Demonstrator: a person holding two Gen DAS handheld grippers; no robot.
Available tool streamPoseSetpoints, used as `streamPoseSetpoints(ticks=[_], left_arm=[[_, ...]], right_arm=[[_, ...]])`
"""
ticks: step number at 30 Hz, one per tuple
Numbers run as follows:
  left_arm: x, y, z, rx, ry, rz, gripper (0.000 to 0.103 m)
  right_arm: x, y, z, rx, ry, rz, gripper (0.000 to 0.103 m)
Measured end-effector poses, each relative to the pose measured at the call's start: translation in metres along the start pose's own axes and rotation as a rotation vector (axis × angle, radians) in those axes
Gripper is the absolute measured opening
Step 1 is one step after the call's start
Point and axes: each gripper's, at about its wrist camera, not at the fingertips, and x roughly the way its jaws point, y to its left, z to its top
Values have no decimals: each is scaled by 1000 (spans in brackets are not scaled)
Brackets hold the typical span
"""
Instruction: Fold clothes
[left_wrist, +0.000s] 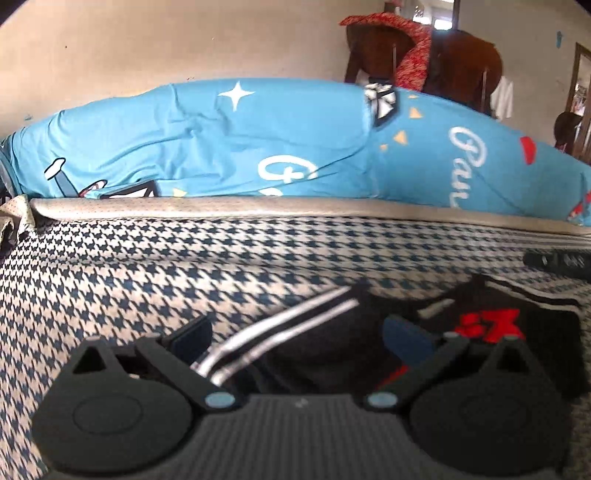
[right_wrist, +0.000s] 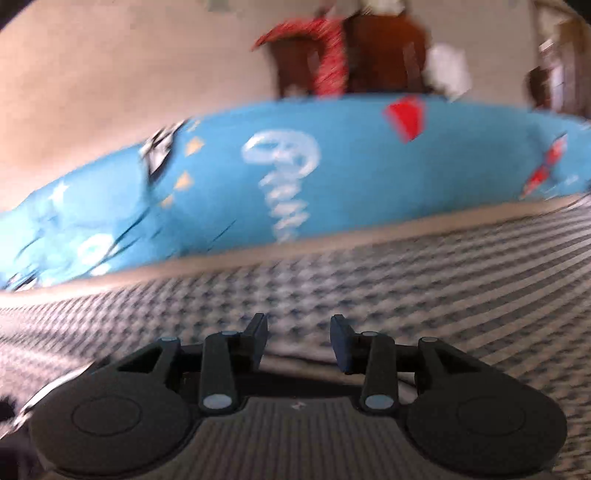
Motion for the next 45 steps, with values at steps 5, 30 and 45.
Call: streamPoseSetpoints(ticks=[5, 30, 45], left_arm=[[34, 10, 4, 22, 34, 6, 103], [89, -17, -9, 187, 130, -101, 66], [65, -19, 21, 126, -16, -20, 12]], right_arm=[[11, 6, -4, -24, 44, 49, 43], [51, 33, -18, -150, 116, 38, 12], [28, 23, 9, 6, -62, 126, 4]])
